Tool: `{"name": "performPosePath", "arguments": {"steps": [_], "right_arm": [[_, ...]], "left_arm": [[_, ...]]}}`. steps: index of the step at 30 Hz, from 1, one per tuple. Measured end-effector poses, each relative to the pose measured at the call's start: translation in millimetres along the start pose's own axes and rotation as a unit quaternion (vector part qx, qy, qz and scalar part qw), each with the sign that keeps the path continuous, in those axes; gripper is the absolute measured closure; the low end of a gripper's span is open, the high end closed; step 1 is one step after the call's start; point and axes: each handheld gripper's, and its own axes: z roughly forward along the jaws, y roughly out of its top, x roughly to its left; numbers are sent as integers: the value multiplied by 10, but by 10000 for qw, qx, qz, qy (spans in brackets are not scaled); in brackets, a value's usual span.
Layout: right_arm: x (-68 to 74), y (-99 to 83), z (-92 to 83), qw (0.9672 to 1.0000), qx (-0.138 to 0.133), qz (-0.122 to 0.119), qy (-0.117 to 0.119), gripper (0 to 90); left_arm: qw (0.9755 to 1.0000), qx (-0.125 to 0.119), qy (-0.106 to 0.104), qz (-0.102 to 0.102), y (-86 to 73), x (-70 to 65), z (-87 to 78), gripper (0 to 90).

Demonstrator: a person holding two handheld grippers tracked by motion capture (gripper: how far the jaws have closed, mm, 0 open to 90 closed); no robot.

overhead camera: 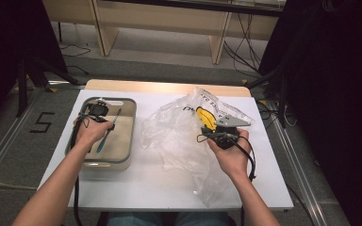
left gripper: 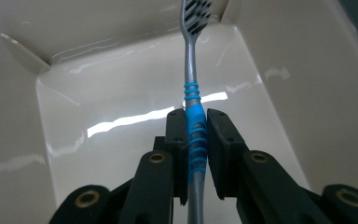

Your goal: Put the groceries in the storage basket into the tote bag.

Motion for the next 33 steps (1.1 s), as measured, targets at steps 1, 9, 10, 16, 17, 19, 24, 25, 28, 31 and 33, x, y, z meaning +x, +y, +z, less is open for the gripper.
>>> {"name": "performPosePath", "arguments": {"steps": [1,9,10,16,17,19,24,25,28,31,33], "right_arm": [[0,0,0,10000,4,-3,2,900],[-1,-4,4,10000,8,9,1,900],[0,-4,5,10000,9,9,1,900],[4,-7,8,10000,17,14,6,900],[4,-7,8,10000,16,15,5,900],[2,-7,7,10000,19,15,7,900],[1,-9,10,10000,12,18,1,900],[1,-9,11,10000,16,18,3,900],[2,-12,16,10000,9,12,9,900],[4,-11,14,10000,12,4,6,900],[4,-12,13,10000,8,7,5,900]], "left_arm": [[10000,-38,-7,-12,0,-2,-11,786],[9993,-329,-148,-133,1,-8,-109,786],[9990,-380,-160,-155,1,-9,-120,786],[9981,-567,-175,-137,3,-22,-173,786],[9981,-580,-172,-134,3,-25,-180,786],[9977,-643,-154,-129,5,-30,-195,786],[9966,-779,-237,-139,11,-52,-255,786],[9963,-816,-242,-119,14,-60,-269,786],[9957,-892,-242,-87,25,-83,-305,787],[9951,-965,-221,-68,30,-95,-324,787],[9947,-1002,-225,-61,28,-101,-333,786]]}}
